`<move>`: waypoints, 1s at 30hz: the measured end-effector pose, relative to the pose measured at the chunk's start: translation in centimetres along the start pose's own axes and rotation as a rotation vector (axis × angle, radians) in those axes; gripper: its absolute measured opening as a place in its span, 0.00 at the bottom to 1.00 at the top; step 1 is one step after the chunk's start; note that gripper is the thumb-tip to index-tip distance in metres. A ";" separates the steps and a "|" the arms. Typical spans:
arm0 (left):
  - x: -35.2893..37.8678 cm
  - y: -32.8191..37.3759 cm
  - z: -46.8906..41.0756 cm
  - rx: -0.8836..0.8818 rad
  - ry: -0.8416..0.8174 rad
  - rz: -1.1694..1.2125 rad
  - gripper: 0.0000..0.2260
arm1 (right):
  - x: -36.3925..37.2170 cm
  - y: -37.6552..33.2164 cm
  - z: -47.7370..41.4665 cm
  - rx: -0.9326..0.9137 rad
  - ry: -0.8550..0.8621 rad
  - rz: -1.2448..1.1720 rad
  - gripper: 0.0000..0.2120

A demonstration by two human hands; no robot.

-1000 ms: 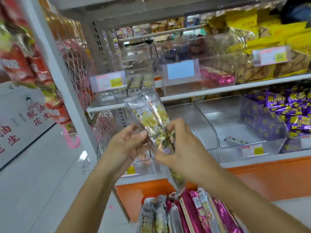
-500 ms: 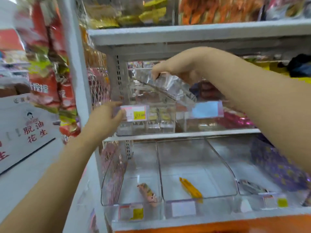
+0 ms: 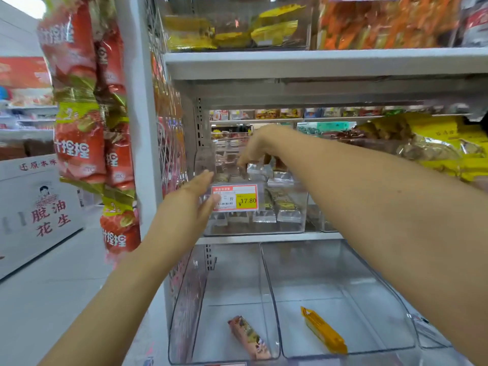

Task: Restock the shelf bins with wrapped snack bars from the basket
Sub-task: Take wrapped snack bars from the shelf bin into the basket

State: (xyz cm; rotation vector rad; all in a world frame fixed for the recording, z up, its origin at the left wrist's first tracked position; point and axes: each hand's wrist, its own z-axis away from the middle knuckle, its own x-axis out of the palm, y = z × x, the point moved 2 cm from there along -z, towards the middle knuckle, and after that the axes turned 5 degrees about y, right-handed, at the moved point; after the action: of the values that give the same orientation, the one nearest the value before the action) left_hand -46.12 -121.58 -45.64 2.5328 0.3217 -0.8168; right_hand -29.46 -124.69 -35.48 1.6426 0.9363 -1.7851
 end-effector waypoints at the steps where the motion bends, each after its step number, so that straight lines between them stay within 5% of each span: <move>1: 0.0 -0.1 0.0 0.002 0.000 0.005 0.22 | 0.5 -0.1 -0.2 0.000 -0.017 0.013 0.29; 10: 0.1 0.1 0.0 -0.003 -0.022 0.005 0.23 | 3.4 -0.6 -1.3 -0.047 0.011 -0.079 0.27; 18: 0.0 0.8 0.2 -0.045 -0.057 -0.003 0.23 | 3.2 1.9 -1.4 0.022 -0.162 -0.672 0.22; 21: -0.1 1.2 0.5 -0.079 -0.090 -0.002 0.24 | 2.9 3.0 -0.2 -0.014 -0.168 -0.726 0.21; 25: -0.6 2.2 1.5 -0.104 -0.110 -0.090 0.25 | 1.8 3.6 2.6 -0.130 0.069 -0.586 0.18; 30: -0.8 5.3 6.6 -0.029 0.009 -0.057 0.16 | 2.4 6.6 8.5 -0.281 0.466 -0.723 0.12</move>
State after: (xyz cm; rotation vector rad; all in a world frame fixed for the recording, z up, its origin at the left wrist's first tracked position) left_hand -48.15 -129.46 -48.05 2.5110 0.4078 -0.8158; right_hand -29.90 -135.28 -38.56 1.6784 2.1009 -1.5699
